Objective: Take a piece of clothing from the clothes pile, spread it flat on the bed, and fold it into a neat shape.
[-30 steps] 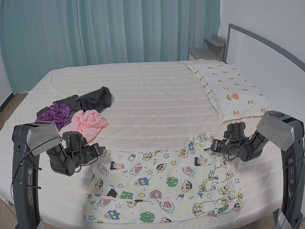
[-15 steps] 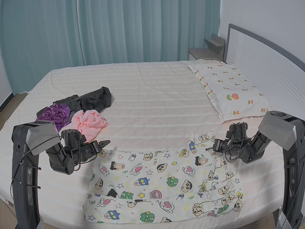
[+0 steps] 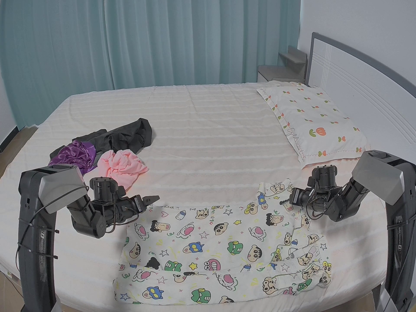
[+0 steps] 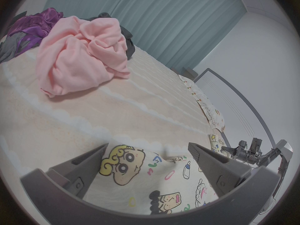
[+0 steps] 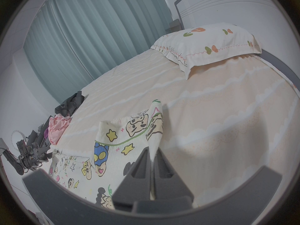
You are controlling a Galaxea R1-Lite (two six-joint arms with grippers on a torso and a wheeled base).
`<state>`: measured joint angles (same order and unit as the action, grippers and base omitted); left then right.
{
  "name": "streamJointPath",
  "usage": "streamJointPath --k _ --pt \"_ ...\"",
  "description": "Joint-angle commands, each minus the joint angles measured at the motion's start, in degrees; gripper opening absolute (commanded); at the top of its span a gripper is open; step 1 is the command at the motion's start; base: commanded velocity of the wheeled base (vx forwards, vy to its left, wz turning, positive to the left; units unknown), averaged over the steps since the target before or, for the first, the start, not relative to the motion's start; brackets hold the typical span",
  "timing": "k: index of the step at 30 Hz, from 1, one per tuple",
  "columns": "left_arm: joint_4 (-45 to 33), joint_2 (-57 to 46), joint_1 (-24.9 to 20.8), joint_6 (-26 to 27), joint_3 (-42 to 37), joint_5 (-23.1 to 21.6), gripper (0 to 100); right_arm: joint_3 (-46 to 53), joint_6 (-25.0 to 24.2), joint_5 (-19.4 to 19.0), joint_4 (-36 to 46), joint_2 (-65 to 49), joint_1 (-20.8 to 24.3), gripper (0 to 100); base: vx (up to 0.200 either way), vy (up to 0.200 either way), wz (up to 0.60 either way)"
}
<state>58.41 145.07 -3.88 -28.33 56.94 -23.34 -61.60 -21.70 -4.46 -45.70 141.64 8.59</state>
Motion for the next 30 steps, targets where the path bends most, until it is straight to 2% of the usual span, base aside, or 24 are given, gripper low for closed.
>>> streamJointPath --k 1,4,5,17,26,30 --pt "-0.75 0.65 -0.43 -0.06 1.51 -0.03 100 -0.10 -0.01 -0.02 0.00 -0.05 0.11 0 0.000 0.000 0.00" --pt "-0.84 1.01 -0.34 -0.06 2.03 -0.03 100 -0.19 -0.01 -0.02 0.00 0.04 0.11 0 0.000 0.000 0.00" --pt "-0.84 1.09 -0.34 -0.06 2.03 -0.03 0 -0.19 -0.01 -0.02 0.00 0.13 0.02 0 0.000 0.000 0.00" --pt "2.06 1.80 0.27 -0.06 2.12 0.76 0 -0.01 -0.10 -0.11 -0.18 -0.14 -0.33 0 0.000 0.000 0.00" --pt "5.05 1.97 1.24 -0.50 2.30 1.11 0 -0.10 -0.10 0.77 -3.78 0.30 -0.42 0 0.000 0.000 0.00" --pt "5.40 2.59 0.98 -0.85 4.14 4.10 0 -0.19 -0.10 1.03 -4.75 0.30 -0.42 0 0.000 0.000 0.00"
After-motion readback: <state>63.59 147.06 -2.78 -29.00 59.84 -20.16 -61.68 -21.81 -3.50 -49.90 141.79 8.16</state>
